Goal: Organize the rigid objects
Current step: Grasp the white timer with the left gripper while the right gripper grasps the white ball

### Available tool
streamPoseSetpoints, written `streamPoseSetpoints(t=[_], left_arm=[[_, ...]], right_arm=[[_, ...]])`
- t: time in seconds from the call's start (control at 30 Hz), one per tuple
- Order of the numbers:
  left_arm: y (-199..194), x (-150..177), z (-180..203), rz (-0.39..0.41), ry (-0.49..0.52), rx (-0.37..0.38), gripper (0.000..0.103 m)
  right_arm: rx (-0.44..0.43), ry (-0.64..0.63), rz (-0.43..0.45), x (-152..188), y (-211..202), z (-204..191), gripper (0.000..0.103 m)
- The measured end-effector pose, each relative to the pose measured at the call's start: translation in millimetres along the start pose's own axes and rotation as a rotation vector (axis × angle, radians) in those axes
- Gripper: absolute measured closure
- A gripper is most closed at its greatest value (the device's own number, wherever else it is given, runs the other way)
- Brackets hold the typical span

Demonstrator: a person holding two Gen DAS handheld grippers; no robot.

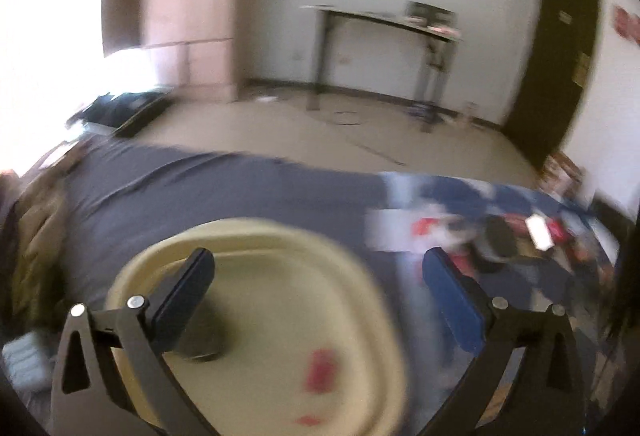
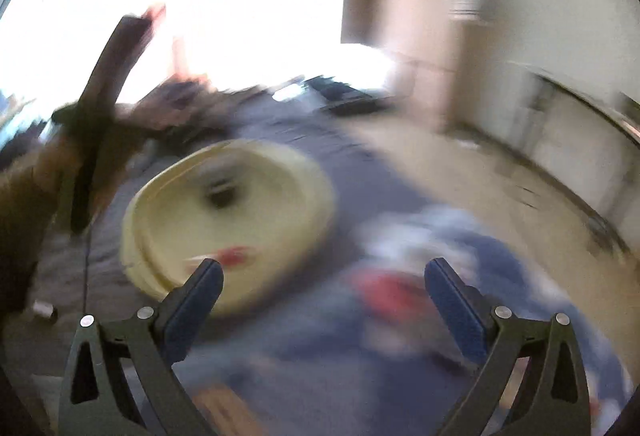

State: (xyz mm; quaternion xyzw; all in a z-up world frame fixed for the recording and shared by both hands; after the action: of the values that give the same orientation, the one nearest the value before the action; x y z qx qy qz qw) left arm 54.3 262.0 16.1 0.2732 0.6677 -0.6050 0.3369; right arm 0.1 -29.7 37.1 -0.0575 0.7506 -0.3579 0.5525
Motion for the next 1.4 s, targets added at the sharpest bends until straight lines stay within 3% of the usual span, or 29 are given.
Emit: streamPoseSetpoints(t=[0.07,0.17,0.27,0.4,0.57,0.73,0.8,0.93,1.07,1.13,1.2,1.4], left_arm=[[6,-4,45,0.012,0.033,0.05,0.0],[21,-5,89,-0.033,0.003,0.087,0.0],[44,-5,123,-0.101,0.016,0.066,0.0],[64,-10,141,-0.111,0.048,-0.005,0.0],[80,-17,148,-0.121,0.062,-0.034,0.0],[103,-13,131,-0.166,-0.024,-0.037,0.0],[112,-7,130,-0.171,0.003,-0.05,0.002],[109,2,147,-0.176,0.039,0.047,0.003],[107,10,166,-0.152,0.146,0.032,0.003],[111,12,168,-0.169,0.134,0.04,0.004],[114,13,170,-0.175,0.124,0.049,0.012],[113,16,169,-0.158,0.123,0.077,0.016]], right_arm=[[0.176,0.129,0.071,23,-75,59,0.0],[0.37,0.314,0.064,77,-149,125,0.0],[0.465,0.434,0.074,118,-174,151,0.0],[0.505,0.494,0.042,143,-161,184,0.0],[0.508,0.487,0.024,143,-143,214,0.001],[0.49,0.474,0.021,141,-119,225,0.011],[0.49,0.473,0.027,157,-122,229,0.012],[0.494,0.455,0.024,170,-113,236,0.013],[0.495,0.428,0.007,169,-113,237,0.018],[0.503,0.427,0.014,168,-112,238,0.024],[0.502,0.428,0.027,168,-113,241,0.028],[0.502,0.423,0.004,173,-107,245,0.036]])
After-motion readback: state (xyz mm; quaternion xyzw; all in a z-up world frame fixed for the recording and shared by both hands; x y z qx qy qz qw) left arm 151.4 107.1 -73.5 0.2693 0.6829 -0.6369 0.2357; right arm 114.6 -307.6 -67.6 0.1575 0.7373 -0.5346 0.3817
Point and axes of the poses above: each gripper's, at about its wrist camera, not at the fingertips, and y roughly the way its jaws point, z to its right, x to its underside, the point moved 6 cm from there along y, roughly the way its jaws point, and after that the axes turned 14 degrees about -x, right-handed, at the moved point
